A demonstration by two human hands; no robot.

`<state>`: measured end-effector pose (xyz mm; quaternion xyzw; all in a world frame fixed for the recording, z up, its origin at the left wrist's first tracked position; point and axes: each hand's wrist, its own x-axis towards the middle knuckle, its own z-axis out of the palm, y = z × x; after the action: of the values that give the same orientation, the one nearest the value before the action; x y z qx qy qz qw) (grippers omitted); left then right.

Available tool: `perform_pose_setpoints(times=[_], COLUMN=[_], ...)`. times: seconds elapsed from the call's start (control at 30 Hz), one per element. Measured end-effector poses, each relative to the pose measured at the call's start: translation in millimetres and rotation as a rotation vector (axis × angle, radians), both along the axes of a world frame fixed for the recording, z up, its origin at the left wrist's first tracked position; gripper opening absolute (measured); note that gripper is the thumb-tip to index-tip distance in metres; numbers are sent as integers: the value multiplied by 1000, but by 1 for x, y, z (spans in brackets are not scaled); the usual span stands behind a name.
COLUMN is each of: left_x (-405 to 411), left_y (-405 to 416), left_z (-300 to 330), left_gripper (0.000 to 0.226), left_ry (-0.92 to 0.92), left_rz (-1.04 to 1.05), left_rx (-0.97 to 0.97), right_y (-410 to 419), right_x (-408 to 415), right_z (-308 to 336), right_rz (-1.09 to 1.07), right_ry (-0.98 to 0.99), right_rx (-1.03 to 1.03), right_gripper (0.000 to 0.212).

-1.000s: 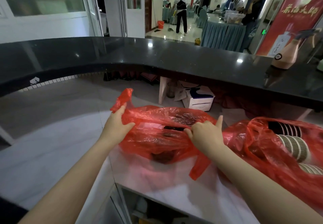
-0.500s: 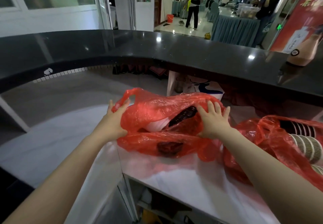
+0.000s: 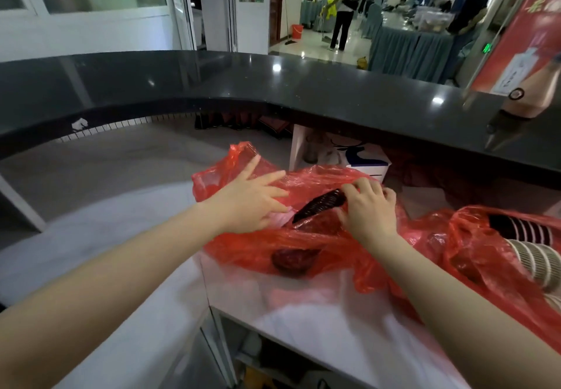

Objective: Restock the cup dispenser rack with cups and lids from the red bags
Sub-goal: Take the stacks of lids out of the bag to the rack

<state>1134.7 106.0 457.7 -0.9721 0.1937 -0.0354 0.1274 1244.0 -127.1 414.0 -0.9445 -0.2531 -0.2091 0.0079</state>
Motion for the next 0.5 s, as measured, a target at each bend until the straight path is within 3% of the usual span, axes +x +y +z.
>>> perform_pose_setpoints(times=[0.13, 0.2, 0.33, 0.5], left_x=[23, 29, 40, 56], left_y=[21, 31, 51, 75], left_z=[-27, -39, -58, -68], left_gripper=[88, 105, 124, 129], left_ry=[176, 182, 220, 252], left_rz=[164, 200, 284, 369], left_rx=[20, 48, -14, -154], right_y=[-1, -2, -3, 4], right_x=[8, 15, 35, 63], right_z=[-11, -18, -28, -30], right_rz=[-5, 22, 87, 141], right_ry=[258, 342, 459, 574], right_rx=[-45, -118, -202, -250], right_gripper=[112, 130, 136, 133])
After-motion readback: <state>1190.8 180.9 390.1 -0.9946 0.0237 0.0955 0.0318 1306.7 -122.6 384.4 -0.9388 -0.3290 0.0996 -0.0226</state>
